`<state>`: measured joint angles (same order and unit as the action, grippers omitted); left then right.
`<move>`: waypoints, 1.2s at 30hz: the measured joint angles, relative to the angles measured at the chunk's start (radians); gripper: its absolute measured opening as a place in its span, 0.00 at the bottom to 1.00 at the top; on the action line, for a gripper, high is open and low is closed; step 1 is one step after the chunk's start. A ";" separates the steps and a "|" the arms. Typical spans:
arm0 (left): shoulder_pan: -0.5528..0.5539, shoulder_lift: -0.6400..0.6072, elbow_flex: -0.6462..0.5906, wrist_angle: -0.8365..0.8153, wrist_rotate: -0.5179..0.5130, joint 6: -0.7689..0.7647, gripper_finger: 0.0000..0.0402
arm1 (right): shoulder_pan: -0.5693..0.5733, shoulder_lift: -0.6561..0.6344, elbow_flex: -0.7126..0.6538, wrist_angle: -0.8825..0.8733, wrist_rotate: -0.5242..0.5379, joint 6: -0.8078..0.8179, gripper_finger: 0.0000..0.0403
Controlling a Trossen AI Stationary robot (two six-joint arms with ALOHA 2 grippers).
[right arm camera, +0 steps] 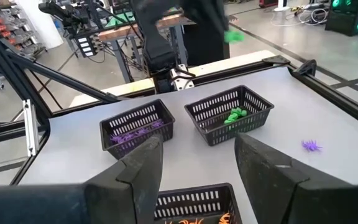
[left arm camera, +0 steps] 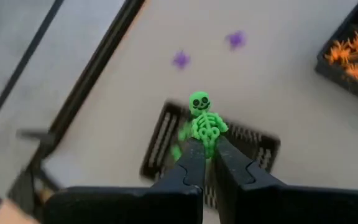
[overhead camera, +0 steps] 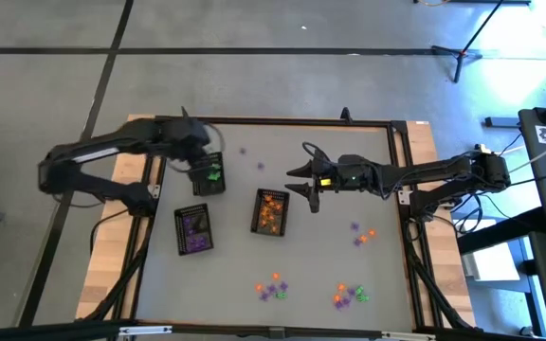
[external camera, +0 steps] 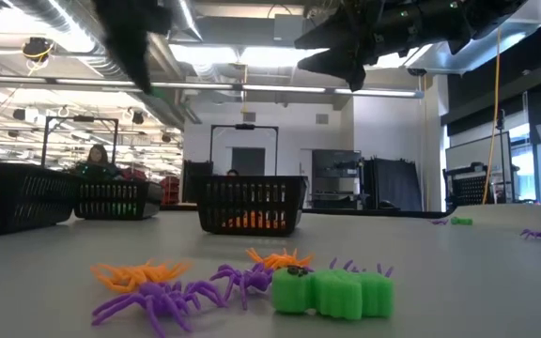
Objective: Sort Halloween decoration
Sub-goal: Put the green alien toy into the top left black basket, then put the purple spider toy into the bottom left black basket
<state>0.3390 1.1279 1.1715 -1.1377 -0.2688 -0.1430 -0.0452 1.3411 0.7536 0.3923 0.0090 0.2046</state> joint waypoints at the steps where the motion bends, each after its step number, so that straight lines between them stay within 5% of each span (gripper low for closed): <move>1: -0.012 -0.036 -0.008 -0.032 -0.003 -0.030 0.00 | 0.000 0.000 0.000 0.000 0.000 0.000 0.49; 9: -0.052 -0.228 -0.162 -0.027 -0.002 -0.138 0.02 | 0.000 0.003 0.000 0.012 0.015 0.000 0.49; 24: -0.052 -0.238 -0.254 0.173 -0.005 -0.062 0.39 | -0.001 0.053 0.000 0.074 0.036 0.000 0.49; 31: -0.017 -0.117 -0.251 0.499 0.048 0.028 0.41 | -0.001 0.050 0.000 0.081 0.034 0.000 0.49; 36: 0.064 0.071 -0.251 0.585 0.115 0.085 0.40 | -0.001 0.048 0.000 0.085 0.034 0.000 0.49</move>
<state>0.4028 1.1990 0.9207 -0.5528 -0.1536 -0.0583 -0.0460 1.3888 0.7536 0.4778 0.0425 0.2043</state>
